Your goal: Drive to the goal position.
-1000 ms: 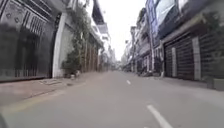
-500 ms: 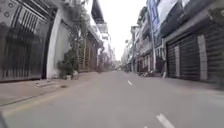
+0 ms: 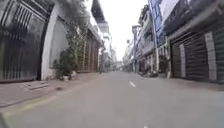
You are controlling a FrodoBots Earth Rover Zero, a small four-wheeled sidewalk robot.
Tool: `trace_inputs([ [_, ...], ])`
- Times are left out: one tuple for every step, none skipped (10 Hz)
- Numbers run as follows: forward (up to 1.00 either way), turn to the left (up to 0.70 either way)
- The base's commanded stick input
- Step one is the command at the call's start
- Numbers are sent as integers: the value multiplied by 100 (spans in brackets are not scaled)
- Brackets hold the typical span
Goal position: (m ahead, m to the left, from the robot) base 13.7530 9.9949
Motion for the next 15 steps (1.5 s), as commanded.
trace_inputs([
  [85, 0],
  [85, 0],
  [85, 0],
  [85, 0],
  [85, 0],
  [85, 0],
  [85, 0],
  [85, 0],
  [85, -20],
  [85, -29],
  [85, -5],
  [85, 0],
  [85, 0],
  [85, 0],
  [85, -19],
])
